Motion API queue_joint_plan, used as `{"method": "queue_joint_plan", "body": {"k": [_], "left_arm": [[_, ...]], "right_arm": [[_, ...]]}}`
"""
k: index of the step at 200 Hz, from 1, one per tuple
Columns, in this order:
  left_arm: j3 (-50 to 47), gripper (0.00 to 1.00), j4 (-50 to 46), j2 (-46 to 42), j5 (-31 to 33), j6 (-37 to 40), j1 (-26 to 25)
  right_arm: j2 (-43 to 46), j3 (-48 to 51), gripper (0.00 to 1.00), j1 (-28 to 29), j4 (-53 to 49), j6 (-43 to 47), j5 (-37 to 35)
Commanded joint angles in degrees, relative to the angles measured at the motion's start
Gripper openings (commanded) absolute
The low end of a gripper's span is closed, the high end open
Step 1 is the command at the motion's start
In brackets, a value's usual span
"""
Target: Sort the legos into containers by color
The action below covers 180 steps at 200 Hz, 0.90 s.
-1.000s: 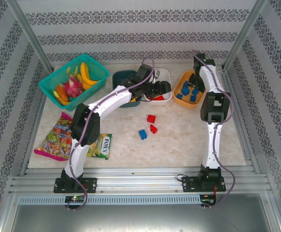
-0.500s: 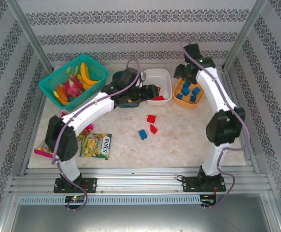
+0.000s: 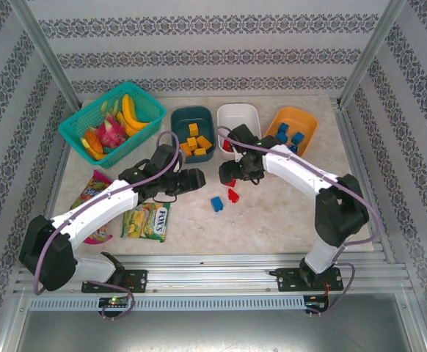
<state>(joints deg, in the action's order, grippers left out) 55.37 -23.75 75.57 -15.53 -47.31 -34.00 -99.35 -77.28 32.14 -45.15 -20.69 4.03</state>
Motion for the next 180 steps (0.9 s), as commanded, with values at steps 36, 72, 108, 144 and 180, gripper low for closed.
{"method": "queue_joint_plan", "body": {"k": [36, 72, 108, 144, 180], "left_arm": [[-1.3, 0.67, -0.9, -3.1, 2.6, -1.3, 0.5], [-0.9, 0.67, -0.7, -3.2, 2.8, -2.0, 0.5], [-0.8, 0.67, -0.5, -3.1, 2.6, -2.3, 0.5], [-0.4, 0.67, -0.7, -2.8, 2.5, -2.2, 0.5], [-0.9, 0.67, 0.0, -2.7, 2.2, -2.4, 0.5]], "right_arm": [[-14.4, -8.4, 0.85, 0.0, -7.4, 16.3, -6.8], [-18.1, -11.7, 0.85, -1.0, -7.5, 18.0, -8.1], [-23.0, -15.6, 0.76, -0.9, -7.4, 17.6, -7.7], [-24.8, -18.0, 0.65, -1.2, -6.8, 17.2, -6.1], [-25.5, -18.8, 0.47, -1.1, -7.0, 16.4, -4.5]]}}
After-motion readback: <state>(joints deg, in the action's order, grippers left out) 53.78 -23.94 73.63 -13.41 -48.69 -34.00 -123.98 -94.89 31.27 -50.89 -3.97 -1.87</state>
